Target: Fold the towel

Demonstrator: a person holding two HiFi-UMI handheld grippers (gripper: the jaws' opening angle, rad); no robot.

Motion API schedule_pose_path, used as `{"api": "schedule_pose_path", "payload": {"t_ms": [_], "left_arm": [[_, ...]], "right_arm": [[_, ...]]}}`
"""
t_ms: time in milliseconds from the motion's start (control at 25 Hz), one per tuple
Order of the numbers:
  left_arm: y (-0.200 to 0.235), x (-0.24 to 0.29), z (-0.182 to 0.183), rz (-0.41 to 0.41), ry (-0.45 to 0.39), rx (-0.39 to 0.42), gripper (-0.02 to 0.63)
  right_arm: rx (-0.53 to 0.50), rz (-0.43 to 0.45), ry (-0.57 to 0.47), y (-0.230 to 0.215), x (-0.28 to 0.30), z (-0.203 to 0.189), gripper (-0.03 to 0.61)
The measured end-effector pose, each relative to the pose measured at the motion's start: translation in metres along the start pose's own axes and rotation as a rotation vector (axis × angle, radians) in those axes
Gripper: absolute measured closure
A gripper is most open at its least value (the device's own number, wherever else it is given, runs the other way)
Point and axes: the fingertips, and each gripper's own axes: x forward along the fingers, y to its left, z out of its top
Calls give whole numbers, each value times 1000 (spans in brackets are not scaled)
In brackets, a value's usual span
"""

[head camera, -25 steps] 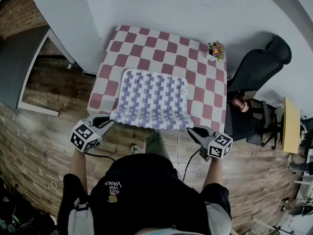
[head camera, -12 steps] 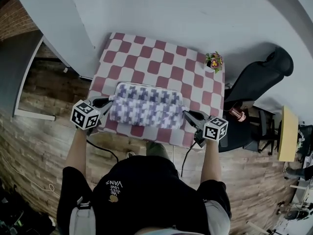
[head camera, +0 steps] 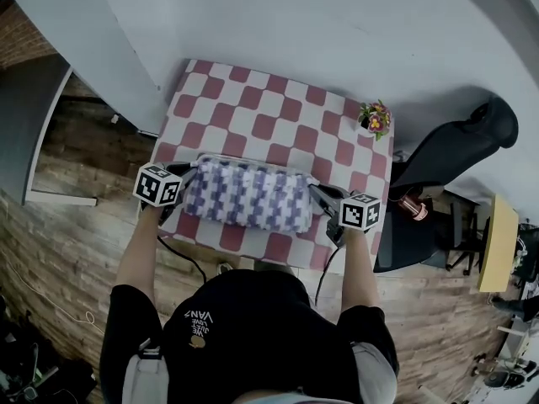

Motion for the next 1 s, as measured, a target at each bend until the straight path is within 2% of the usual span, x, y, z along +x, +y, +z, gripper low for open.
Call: {"api": "schedule_pose_path", "payload": {"t_ms": [160, 240, 320, 400, 440, 520, 640, 800, 1000], "left_arm": [[10, 15, 0, -11, 13, -131, 566], [14, 24, -3, -9, 25, -198, 565], [17, 30, -4, 2, 21, -246, 561], [21, 34, -5, 12, 11, -294, 557], [23, 35, -6, 22, 6, -311, 534], [28, 34, -6, 51, -7, -321, 478], [32, 20, 0, 87, -60, -312, 433], [28, -9, 8, 101, -168, -289, 426], [9, -38, -8, 105, -222, -232, 417]], "right_arm": [[84, -25, 25, -12, 11, -4, 551], [111, -68, 37, -21, 15, -6, 545], [136, -136, 41, -34, 16, -6, 531], [179, -161, 29, -41, 17, -7, 499], [196, -165, 22, -43, 17, -8, 486], [214, -181, 8, -44, 13, -7, 456], [250, -215, -63, -44, -3, -1, 389], [339, -219, -205, -26, -29, -1, 350], [449, -287, -313, -8, -47, -32, 350]]}}
